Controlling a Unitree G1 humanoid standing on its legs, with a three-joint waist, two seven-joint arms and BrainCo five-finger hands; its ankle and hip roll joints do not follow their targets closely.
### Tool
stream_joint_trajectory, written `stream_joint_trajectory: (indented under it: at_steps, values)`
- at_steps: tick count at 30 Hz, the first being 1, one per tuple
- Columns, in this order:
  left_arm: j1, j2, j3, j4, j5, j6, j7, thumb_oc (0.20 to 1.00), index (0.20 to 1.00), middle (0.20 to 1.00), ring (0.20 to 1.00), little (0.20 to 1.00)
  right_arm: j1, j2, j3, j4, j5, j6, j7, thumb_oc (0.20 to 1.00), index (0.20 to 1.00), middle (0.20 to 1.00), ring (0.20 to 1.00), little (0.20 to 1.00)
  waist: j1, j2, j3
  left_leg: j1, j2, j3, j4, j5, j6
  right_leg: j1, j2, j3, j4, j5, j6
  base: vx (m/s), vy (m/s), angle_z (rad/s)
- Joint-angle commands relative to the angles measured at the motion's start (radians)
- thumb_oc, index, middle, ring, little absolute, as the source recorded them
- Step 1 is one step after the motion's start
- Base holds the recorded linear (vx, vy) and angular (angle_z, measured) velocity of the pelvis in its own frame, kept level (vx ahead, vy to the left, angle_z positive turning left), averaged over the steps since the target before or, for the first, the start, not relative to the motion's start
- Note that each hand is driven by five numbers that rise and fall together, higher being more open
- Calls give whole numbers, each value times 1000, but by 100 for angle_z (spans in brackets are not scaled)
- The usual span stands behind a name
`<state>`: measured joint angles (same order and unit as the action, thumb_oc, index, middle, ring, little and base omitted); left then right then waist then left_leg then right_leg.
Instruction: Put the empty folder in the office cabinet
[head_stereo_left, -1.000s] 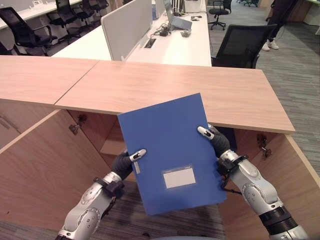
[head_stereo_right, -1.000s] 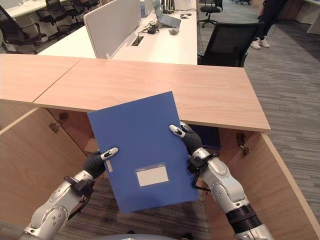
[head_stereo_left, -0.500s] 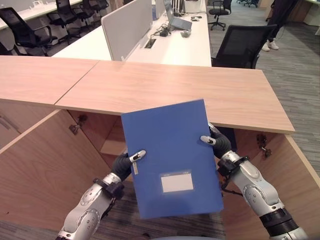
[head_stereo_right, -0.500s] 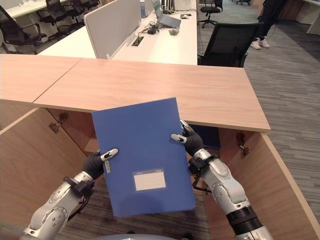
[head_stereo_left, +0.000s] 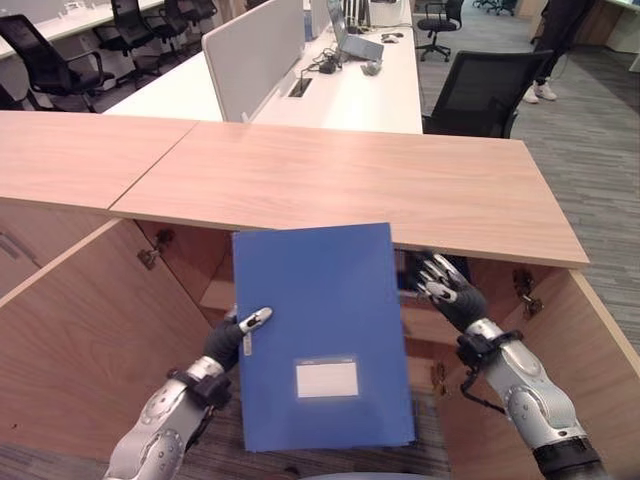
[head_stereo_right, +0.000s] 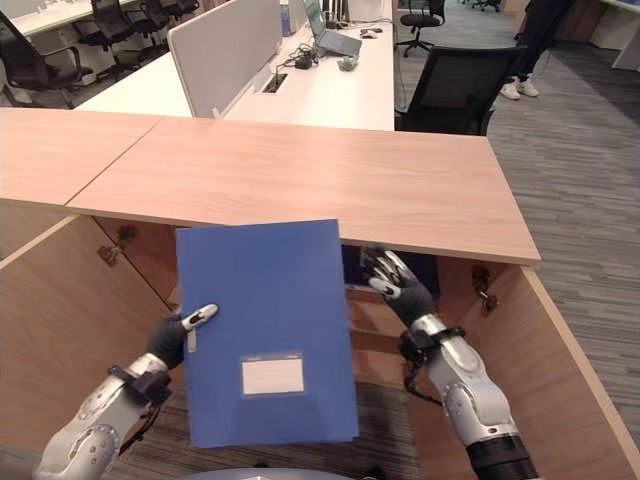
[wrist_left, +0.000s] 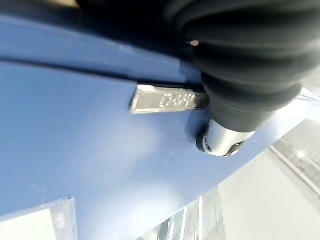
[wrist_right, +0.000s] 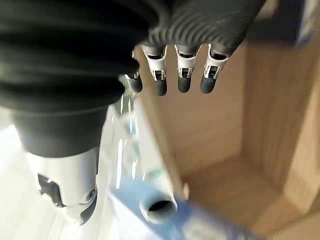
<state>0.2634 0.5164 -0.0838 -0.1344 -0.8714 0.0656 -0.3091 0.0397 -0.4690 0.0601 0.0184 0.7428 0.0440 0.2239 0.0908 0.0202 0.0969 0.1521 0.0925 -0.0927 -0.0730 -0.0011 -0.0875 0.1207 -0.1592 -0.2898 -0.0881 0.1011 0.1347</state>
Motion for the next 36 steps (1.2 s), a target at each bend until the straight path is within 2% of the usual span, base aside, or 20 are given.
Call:
stream_joint_trajectory:
  at_steps: [1, 9, 16, 23, 26, 29, 33, 36]
  values:
    - [-13, 46, 70, -20, 18, -64, -61, 200, 200, 200, 200, 200, -33, 15, -51, 4, -8, -81, 2, 1000, 1000, 1000, 1000, 1000, -12, -47, -21, -47, -55, -5, -14, -4, 40, 25, 19, 51, 75, -115, 5, 0, 0, 0]
    - [56, 81, 126, 60, 55, -43, -124, 200, 200, 200, 200, 200, 32, 16, -109, 136, -42, -76, 18, 1000, 1000, 1000, 1000, 1000, -17, -39, -16, -54, -56, -9, -14, 3, 39, 19, 20, 52, 75, -112, 6, 0, 0, 0]
    - [93, 113, 119, 155, 98, -29, -157, 200, 200, 200, 200, 200, 80, 5, -88, 228, -66, -49, 57, 1000, 1000, 1000, 1000, 1000, -23, -35, -7, -66, -56, -9, -14, 9, 35, 8, 21, 50, 71, -106, 9, 0, 0, 0]
    - [71, 80, 89, 282, 153, -36, -142, 200, 200, 200, 200, 200, 91, 11, -54, 323, -99, -37, 72, 1000, 1000, 1000, 1000, 1000, -27, -34, 2, -76, -56, -9, -14, 12, 33, 0, 23, 50, 69, -105, 9, 0, 0, 0]
    - [1, -52, 50, 399, 194, -59, -42, 200, 200, 200, 200, 200, 93, 46, -8, 438, -141, -21, 52, 1000, 1000, 1000, 1000, 1000, -31, -36, 15, -87, -54, -12, -14, 15, 33, -13, 26, 49, 72, -110, 4, -2, -10, 4]
    - [-15, -72, 39, 407, 199, -62, -20, 200, 200, 200, 200, 200, 88, 57, 7, 466, -150, -19, 46, 1000, 1000, 1000, 1000, 1000, -34, -35, 20, -90, -53, -13, -14, 17, 33, -17, 27, 50, 75, -112, 3, 0, -3, 2]
    - [-124, -170, -23, 488, 224, -71, 77, 200, 200, 200, 200, 200, 67, 90, 108, 640, -311, -7, 7, 1000, 1000, 1000, 1000, 1000, -45, -37, 47, -103, -45, -10, -11, 19, 34, -46, 35, 53, 108, -127, -7, -16, -12, -1]
    - [-197, -207, -54, 541, 221, -77, 130, 200, 200, 200, 200, 200, 46, 124, 144, 740, -349, -8, -23, 1000, 1000, 1000, 1000, 1000, -56, -37, 64, -112, -37, -8, -2, 16, 36, -73, 40, 61, 140, -143, -15, -9, 1, -1]
